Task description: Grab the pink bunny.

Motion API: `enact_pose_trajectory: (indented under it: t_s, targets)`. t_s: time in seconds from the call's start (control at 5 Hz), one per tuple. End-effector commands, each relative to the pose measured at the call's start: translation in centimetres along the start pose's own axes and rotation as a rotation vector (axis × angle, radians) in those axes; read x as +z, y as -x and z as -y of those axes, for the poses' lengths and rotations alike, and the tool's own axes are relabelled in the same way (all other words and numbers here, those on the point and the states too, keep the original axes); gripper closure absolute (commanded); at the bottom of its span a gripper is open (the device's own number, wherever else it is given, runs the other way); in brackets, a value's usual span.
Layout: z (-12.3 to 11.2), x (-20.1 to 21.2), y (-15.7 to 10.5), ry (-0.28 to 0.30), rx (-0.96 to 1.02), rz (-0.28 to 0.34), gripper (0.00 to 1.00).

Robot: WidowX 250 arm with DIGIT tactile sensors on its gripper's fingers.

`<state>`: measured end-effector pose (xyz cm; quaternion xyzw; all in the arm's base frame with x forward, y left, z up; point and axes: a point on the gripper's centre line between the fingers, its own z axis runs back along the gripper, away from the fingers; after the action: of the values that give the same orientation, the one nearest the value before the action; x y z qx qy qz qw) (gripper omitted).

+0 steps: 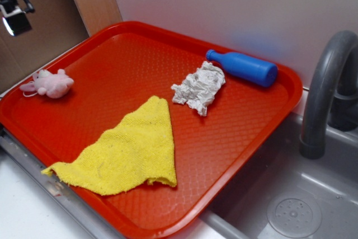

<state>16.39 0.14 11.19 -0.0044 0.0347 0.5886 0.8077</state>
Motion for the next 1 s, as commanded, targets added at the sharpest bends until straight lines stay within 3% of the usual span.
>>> enact_pose_trajectory:
  t_s: [0.0, 0.4, 0.8]
  targets:
    - [2.3, -2.6, 1.6, 0.014, 0.052, 0.096, 0.00]
    - [2.1, -5.9, 0.5, -0.006, 0.061, 0.186, 0.00]
    - [3.9, -7.9, 1.5, 0.114, -0.181, 0.275, 0.00]
